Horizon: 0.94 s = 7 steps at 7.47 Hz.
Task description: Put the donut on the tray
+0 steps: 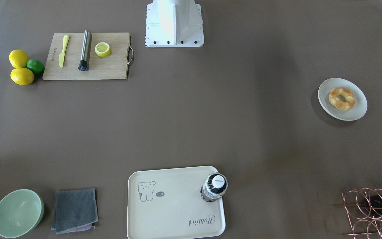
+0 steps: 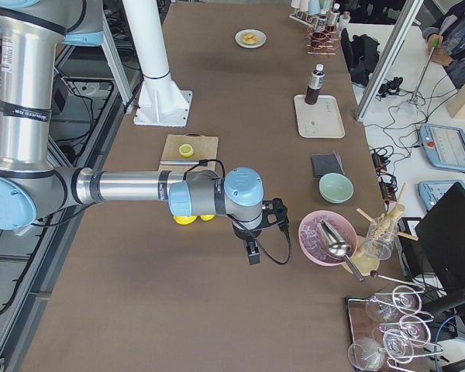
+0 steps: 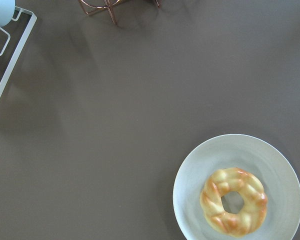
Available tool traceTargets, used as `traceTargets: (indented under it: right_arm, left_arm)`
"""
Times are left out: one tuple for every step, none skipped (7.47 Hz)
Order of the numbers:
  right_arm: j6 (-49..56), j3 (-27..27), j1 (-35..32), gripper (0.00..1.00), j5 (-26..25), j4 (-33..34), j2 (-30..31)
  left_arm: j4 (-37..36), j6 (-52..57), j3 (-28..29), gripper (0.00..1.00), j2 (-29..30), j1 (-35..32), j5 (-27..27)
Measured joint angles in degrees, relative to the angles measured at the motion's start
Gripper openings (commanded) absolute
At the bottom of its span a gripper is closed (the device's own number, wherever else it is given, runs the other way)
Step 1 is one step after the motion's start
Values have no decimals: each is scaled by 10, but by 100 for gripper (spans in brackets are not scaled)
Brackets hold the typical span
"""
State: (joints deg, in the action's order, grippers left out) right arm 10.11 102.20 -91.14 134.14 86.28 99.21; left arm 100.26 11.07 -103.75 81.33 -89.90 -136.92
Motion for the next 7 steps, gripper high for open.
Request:
traceTargets:
  right_arm:
    - [2, 0, 0, 100, 0, 0, 2]
    - [3, 0, 1, 100, 1, -1, 4]
    - [3, 0, 1, 100, 1, -1, 5]
    - [3, 0, 1, 100, 1, -1, 6]
    - [3, 0, 1, 100, 1, -2, 7]
    - [3, 0, 1, 100, 1, -2, 8]
    - [3, 0, 2, 100, 2, -2, 10]
  left_arm:
    - [0, 0, -1, 98, -1, 0, 2]
    - [1, 0, -3, 98, -1, -1, 3]
    - [1, -1, -5, 98, -1, 0, 3]
    - [0, -1, -7, 98, -2, 0, 3]
    - [1, -1, -8, 98, -5, 1, 3]
    - [1, -2, -8, 97, -9, 2, 3]
    - [1, -8, -9, 94, -14, 4, 3]
